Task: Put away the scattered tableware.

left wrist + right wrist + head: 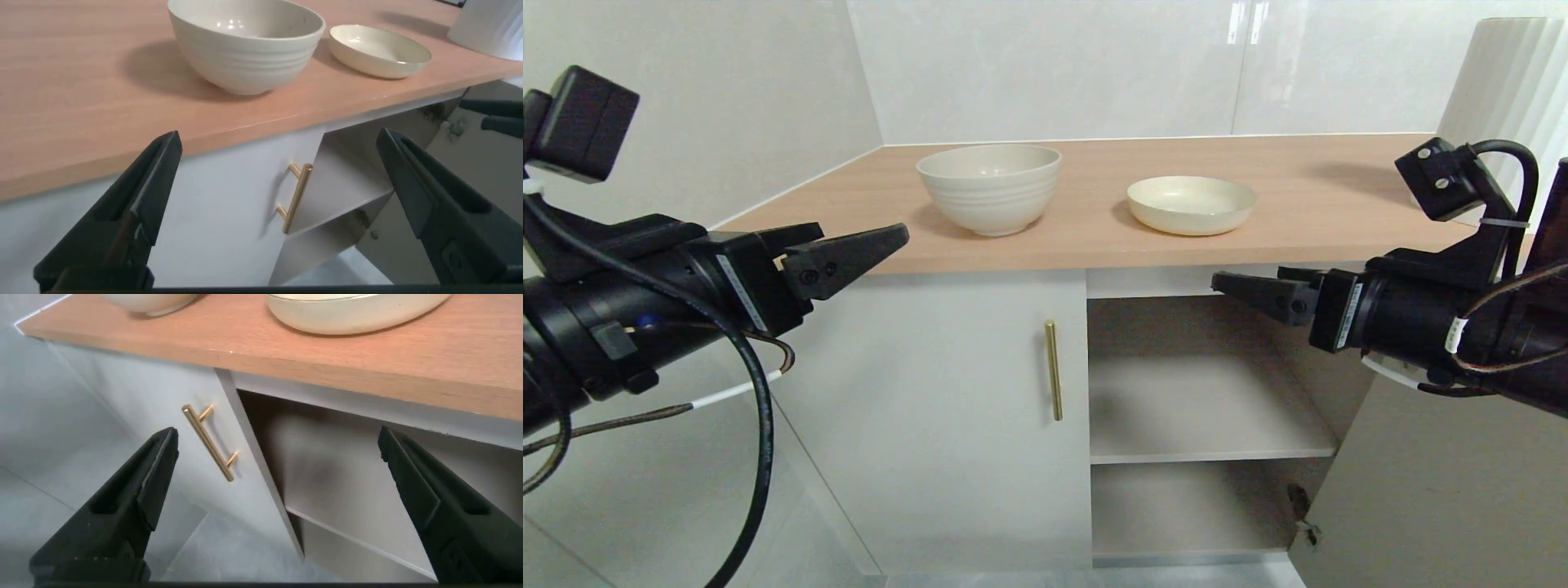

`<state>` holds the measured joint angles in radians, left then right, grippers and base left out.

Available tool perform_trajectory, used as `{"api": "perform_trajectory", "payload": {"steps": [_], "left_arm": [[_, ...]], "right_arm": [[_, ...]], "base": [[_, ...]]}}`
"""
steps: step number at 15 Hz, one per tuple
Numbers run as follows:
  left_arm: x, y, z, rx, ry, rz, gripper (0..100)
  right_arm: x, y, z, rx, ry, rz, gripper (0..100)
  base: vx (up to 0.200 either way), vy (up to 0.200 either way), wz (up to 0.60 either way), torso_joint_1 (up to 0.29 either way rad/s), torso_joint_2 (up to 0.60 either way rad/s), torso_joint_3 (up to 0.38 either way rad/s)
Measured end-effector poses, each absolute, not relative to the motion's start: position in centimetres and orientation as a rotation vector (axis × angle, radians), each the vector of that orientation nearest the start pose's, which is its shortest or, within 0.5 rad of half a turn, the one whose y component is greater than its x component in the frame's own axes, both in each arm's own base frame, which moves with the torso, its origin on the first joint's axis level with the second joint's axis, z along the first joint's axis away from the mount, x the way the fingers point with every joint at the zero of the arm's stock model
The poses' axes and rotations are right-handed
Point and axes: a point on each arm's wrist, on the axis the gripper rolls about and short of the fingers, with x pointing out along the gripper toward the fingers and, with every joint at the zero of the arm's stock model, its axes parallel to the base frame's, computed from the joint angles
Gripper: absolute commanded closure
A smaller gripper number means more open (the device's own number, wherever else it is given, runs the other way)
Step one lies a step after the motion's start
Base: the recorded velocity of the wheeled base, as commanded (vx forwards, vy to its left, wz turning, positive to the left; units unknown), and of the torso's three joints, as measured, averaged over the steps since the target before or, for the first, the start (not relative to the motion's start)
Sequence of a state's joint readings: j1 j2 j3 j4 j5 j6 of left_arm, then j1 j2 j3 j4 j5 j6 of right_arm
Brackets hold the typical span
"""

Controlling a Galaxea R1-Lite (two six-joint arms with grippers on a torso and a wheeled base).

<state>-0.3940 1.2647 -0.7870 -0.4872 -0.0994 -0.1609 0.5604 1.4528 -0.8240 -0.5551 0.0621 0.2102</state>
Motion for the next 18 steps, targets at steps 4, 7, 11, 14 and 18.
{"api": "perform_trajectory", "payload": {"steps": [4,7,11,14,18], "left_arm": [[18.7,-8.0,27.3,-0.158,0.036,-0.492,0],[18.9,-8.1,27.2,-0.157,0.042,-0.494,0],[19.4,-8.3,26.8,-0.151,0.064,-0.492,0],[20.1,-8.6,26.6,-0.144,0.076,-0.49,0],[21.2,-9.1,26.4,-0.135,0.124,-0.483,0]], "right_arm": [[21.1,13.4,25.0,0.184,0.134,0.618,0],[21.0,13.5,25.1,0.186,0.126,0.621,0],[21.0,13.4,25.2,0.186,0.124,0.619,0],[21.1,13.5,25.4,0.188,0.117,0.621,0],[21.7,13.9,26.1,0.193,0.096,0.623,0]], "base": [[0.0,0.0,0.0,0.034,-0.24,-0.305],[0.0,0.0,0.0,0.069,-0.54,-0.343],[0.0,0.0,0.0,0.133,-0.46,-0.332],[0.0,0.0,0.0,0.154,-0.47,-0.321],[0.0,0.0,0.0,0.165,-0.44,-0.284]]}}
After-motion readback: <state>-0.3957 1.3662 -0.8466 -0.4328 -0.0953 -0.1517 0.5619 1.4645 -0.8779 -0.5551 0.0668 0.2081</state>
